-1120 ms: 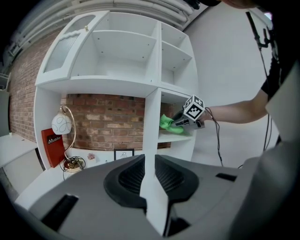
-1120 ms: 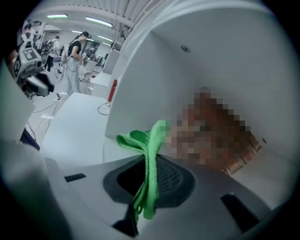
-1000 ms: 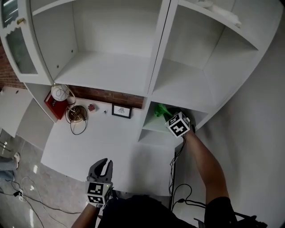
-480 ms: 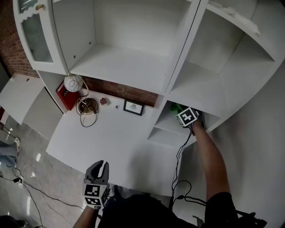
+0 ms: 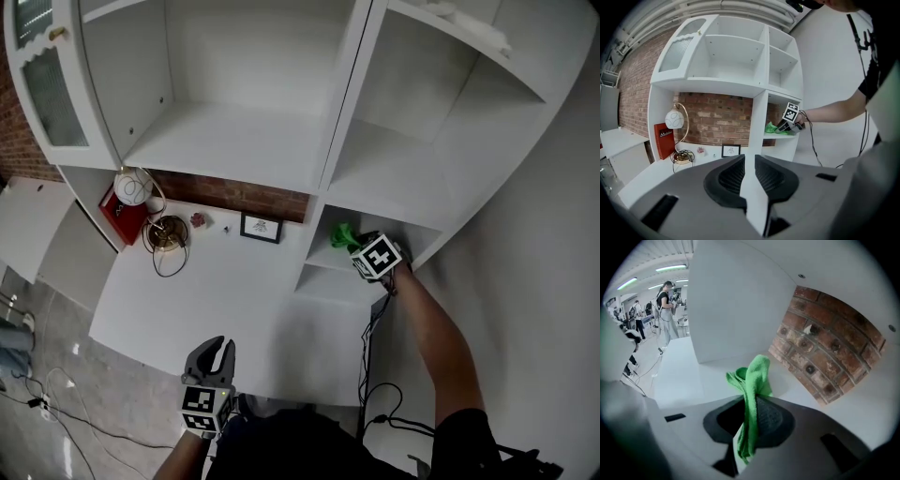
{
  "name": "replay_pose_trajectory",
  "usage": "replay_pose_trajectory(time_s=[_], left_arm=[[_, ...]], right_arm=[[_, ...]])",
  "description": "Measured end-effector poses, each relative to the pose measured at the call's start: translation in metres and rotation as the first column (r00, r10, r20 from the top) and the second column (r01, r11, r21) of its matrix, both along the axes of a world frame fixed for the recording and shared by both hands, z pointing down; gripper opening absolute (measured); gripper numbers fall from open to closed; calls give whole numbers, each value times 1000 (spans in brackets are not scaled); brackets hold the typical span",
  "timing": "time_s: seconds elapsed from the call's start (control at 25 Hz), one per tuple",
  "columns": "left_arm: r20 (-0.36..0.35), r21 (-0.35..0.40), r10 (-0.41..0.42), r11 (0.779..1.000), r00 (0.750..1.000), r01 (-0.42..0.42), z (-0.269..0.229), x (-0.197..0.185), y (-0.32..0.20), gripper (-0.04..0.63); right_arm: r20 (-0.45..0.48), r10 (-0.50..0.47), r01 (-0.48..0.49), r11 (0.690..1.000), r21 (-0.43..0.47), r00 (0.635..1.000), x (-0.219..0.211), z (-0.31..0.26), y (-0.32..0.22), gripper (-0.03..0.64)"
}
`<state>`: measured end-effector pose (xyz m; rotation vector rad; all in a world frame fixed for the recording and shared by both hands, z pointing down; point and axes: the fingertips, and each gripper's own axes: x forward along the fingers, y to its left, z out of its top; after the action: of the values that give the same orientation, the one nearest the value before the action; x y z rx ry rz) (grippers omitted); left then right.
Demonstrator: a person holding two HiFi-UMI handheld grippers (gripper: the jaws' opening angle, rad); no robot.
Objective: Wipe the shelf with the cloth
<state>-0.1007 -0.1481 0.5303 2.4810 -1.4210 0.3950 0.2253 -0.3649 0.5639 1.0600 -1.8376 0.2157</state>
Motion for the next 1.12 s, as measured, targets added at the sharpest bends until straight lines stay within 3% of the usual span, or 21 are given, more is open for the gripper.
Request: replay_pose_trajectory(time_s=[0.48,0.76,0.88,1.12], left_arm=[[-3,1,140,990,990,-140,0,45,-3,64],[-4,6,175,985,985,-175,-3,56,-7,64],[-4,4,168,986,986,-168,-2,52,-9,64],[-6,6,127,992,992,-127,-2,33,-15,64]], right_arm=[[47,-32,31,999,18,998,-8,7,61,44],[66,-44,41,998,42,997,-9,-1,80,44],[71,6,-14,993,116,997,-2,-20,72,44],[39,175,-179,950,255,984,23,-54,34,45]])
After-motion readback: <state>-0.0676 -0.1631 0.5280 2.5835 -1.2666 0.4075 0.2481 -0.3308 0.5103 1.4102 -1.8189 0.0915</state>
